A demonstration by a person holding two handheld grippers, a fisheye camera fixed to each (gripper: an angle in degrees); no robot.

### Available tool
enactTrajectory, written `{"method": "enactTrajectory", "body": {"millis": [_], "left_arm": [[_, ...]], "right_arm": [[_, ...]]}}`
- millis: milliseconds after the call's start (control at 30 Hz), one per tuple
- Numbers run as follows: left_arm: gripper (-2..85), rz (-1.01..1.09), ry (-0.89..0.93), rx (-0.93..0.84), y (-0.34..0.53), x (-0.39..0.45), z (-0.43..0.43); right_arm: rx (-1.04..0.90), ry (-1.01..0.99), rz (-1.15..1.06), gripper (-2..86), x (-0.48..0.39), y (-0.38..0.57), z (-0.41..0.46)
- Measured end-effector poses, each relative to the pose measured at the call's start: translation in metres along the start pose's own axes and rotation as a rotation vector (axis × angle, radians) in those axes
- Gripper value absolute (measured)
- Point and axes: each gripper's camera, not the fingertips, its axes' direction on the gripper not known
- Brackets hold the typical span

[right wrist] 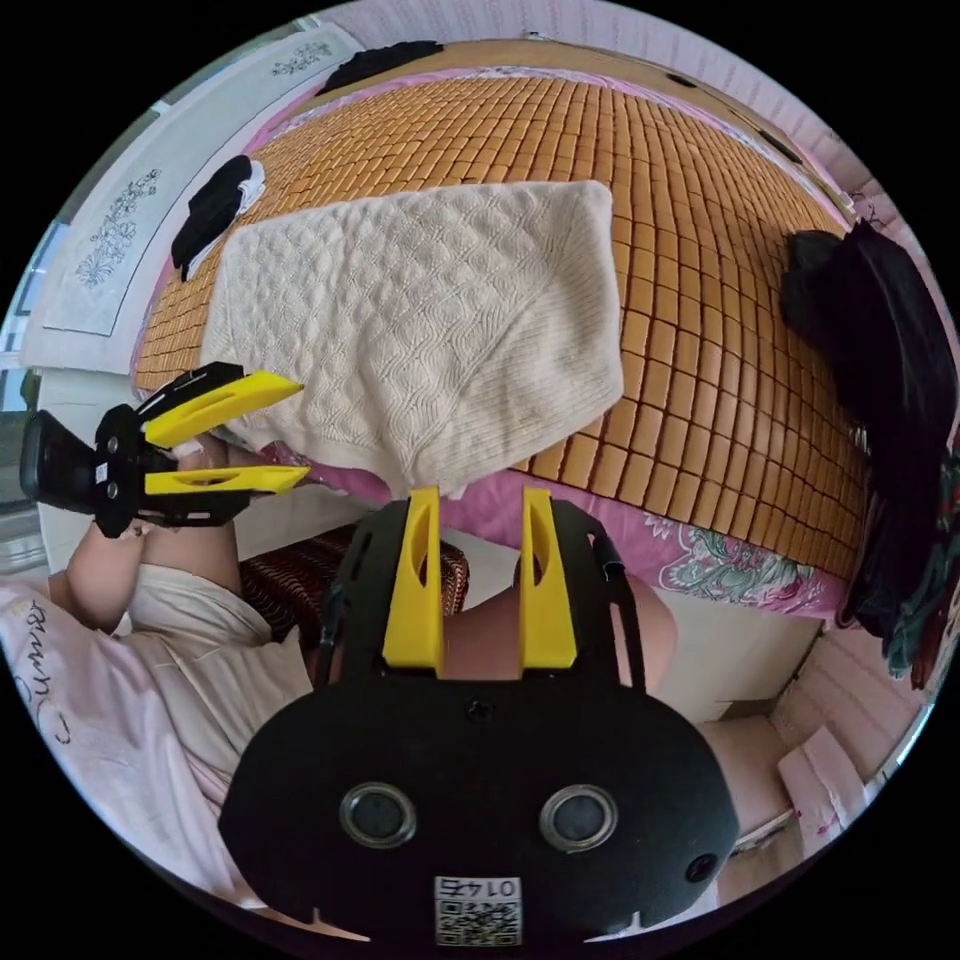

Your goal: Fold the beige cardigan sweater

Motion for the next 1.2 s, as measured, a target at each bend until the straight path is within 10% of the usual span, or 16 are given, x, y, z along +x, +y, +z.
{"method": "enactTrajectory", "body": {"millis": [433, 733, 1033, 1200], "left_arm": [[17.0, 0.171, -0.010, -0.185, -0.030, 0.041, 0.068], [4.2, 0.084, -0.179, -0.079, -0.030, 0.029, 0.041], [2.9, -0.010, -0.113, 0.025, -0.016, 0.001, -0.020], [3.4, 0.019, -0.043, 0.054, 0.001, 0.001, -0.048]], "right_arm": [[0.055, -0.252, 0.011, 3.3, 0.103, 0.035, 0.023], [0.336, -0.607, 0.074, 4.1, 0.185, 0.088, -0.010], [0.519, -0.982, 0.352, 26.7, 0.251, 0.141, 0.036], [0.599, -1.042, 0.528, 15.2, 0.271, 0.135, 0.059]]}}
